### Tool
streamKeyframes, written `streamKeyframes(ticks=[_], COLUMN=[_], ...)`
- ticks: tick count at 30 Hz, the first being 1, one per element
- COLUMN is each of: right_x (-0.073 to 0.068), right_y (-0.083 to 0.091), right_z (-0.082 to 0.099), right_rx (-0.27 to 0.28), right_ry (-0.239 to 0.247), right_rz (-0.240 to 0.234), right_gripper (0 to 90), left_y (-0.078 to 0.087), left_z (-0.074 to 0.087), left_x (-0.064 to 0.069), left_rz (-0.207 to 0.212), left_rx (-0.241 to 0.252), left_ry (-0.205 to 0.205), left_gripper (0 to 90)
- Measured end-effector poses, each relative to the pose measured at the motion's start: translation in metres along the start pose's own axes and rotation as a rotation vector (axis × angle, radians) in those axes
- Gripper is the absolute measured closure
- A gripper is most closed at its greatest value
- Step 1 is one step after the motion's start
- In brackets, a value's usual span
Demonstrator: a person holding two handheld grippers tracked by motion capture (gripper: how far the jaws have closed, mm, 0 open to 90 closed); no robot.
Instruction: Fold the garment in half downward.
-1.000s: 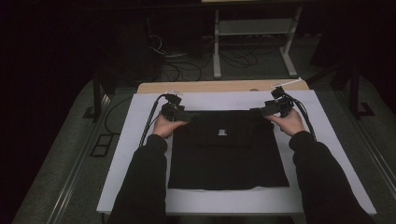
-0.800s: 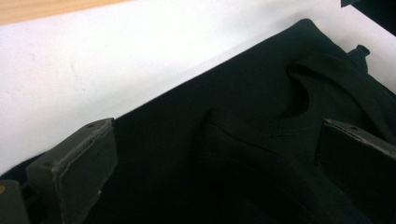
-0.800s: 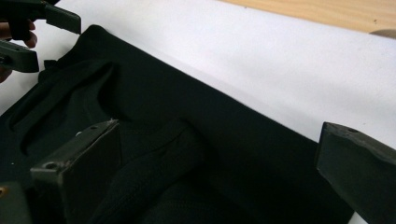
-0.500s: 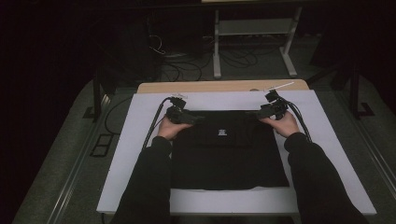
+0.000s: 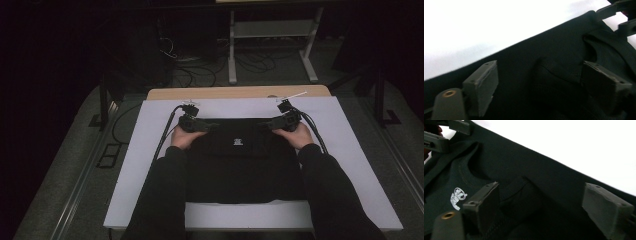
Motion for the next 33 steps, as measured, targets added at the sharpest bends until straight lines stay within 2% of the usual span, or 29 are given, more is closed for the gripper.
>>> streamKeyframes(ticks=[1,5,7,9,11,12,13,14,15,16,17,18,20,22,25,27,29,33], right_x=[-0.001,-0.004,-0.005,-0.007,-0.008,-0.010,-0.010,-0.011,-0.014,-0.014,-0.016,-0.016,-0.018,-0.018,-0.020,-0.022,-0.024,-0.028], right_y=[-0.002,-0.008,-0.010,-0.011,-0.013,-0.014,-0.014,-0.015,-0.017,-0.017,-0.017,-0.017,-0.015,-0.014,-0.006,-0.001,0.003,0.014], right_z=[0.000,0.002,0.001,0.001,0.001,0.001,0.001,0.002,0.002,0.002,0.003,0.003,0.003,0.003,-0.001,-0.002,-0.003,-0.006], right_rx=[0.000,-0.004,0.003,-0.002,-0.010,-0.017,-0.017,-0.016,-0.026,-0.026,-0.032,-0.032,-0.026,-0.022,0.015,0.029,0.039,0.058], right_ry=[0.001,-0.012,-0.019,-0.020,-0.010,-0.005,-0.005,0.000,0.015,0.015,0.027,0.032,0.040,0.040,0.041,0.040,0.047,0.058], right_rz=[-0.001,-0.004,-0.005,-0.014,-0.007,0.002,0.002,0.000,0.005,0.005,0.005,0.009,0.016,0.011,-0.012,-0.026,-0.027,-0.036], right_gripper=[21.7,39.5,44.1,51.4,57.6,61.3,61.3,65.4,75.1,75.1,81.8,82.9,83.9,84.1,84.7,85.0,85.2,85.4], left_y=[0.000,-0.001,-0.002,-0.002,-0.003,-0.004,-0.004,-0.004,-0.004,-0.004,-0.005,-0.004,-0.001,0.000,0.005,0.007,0.010,0.018], left_z=[0.000,-0.001,-0.001,0.000,0.000,0.000,0.000,-0.001,-0.001,-0.001,-0.002,-0.003,-0.005,-0.006,-0.009,-0.009,-0.011,-0.018], left_x=[0.000,0.001,0.001,0.000,0.000,0.000,0.000,0.002,0.004,0.004,0.006,0.007,0.007,0.007,0.010,0.010,0.011,0.014], left_rz=[-0.001,0.009,0.007,0.024,0.022,0.013,0.013,0.010,0.009,0.009,0.000,-0.015,-0.012,-0.011,0.013,0.011,0.009,0.018], left_rx=[-0.010,0.004,0.003,0.002,0.001,-0.003,-0.003,0.002,-0.003,-0.003,-0.011,-0.008,0.005,0.019,0.026,0.022,0.039,0.073], left_ry=[-0.010,0.000,0.007,0.015,0.023,0.016,0.016,-0.005,-0.020,-0.020,-0.039,-0.036,-0.046,-0.037,-0.041,-0.045,-0.035,-0.047], left_gripper=[18.8,31.4,38.2,47.3,55.3,59.1,61.6,61.6,71.0,74.0,78.0,79.1,84.8,87.8,88.8,88.9,88.9,89.0])
Point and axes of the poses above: each handheld gripper's, and its own axes: y roughly backward along the jaws, z roughly out of its underside, x roughly to its right, the point moved 2 cm from there along -y, roughly forward along the jaws, and after that the axes turned 10 degrees about -y, right-handed, at the moved point
